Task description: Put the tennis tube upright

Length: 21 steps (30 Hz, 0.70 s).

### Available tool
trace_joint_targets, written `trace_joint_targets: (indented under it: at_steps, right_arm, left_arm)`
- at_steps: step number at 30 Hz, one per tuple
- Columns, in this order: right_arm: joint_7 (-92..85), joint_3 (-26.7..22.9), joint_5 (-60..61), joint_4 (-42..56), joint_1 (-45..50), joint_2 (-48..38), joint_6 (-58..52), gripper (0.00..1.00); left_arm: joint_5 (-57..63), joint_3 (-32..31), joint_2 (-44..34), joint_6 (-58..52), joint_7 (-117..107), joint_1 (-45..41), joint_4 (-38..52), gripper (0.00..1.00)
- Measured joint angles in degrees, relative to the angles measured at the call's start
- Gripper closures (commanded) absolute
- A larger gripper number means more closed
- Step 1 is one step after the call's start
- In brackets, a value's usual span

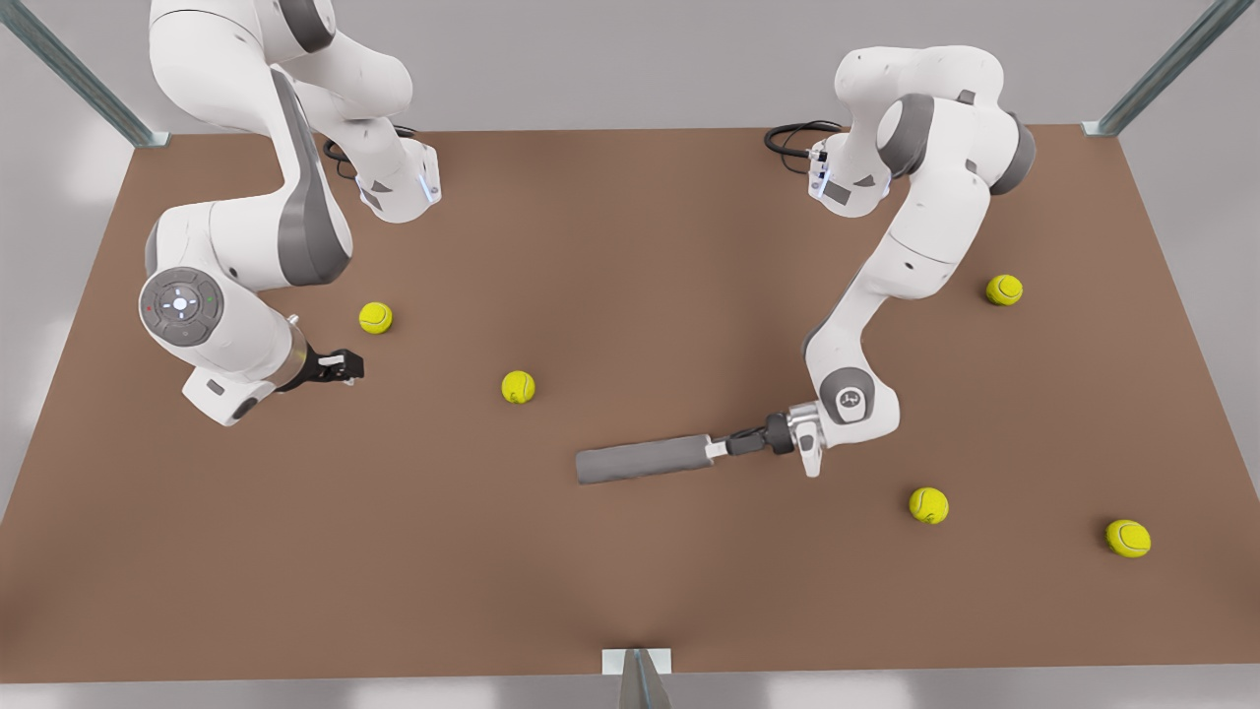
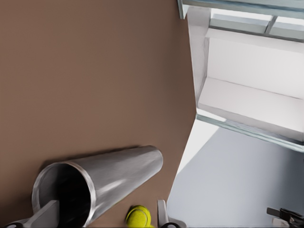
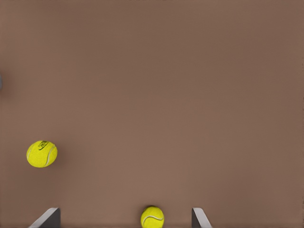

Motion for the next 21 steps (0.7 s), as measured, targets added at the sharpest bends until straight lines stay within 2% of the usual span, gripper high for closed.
trace_joint_targets:
  at_steps: [10,12,14,15,21]
  right_arm:
    - [0.00,0.00,0.00,0.00,0.25,-0.02,-0.60,0.00]
    - [0.00,0.00,0.00,0.00,0.25,0.00,-0.62,0.00]
    - [0.00,0.00,0.00,0.00,0.25,0.00,-0.62,0.00]
    - [0.00,0.00,0.00,0.00,0.27,0.00,-0.62,0.00]
    - [0.00,0.00,-0.09,0.00,0.32,-0.03,-0.62,0.00]
  left_arm:
    - [0.31,-1.66,1.59,0.17,1.14,-0.09,0.27,0.02]
    - [0.39,-2.24,1.59,0.88,1.14,-0.09,0.28,0.11]
    - [0.45,-2.24,1.59,0.88,1.14,-0.09,0.28,0.34]
    - [0.48,-2.26,1.59,0.88,1.19,-0.08,0.28,0.41]
    - [0.56,-2.52,2.21,0.97,1.41,-0.09,0.36,0.42]
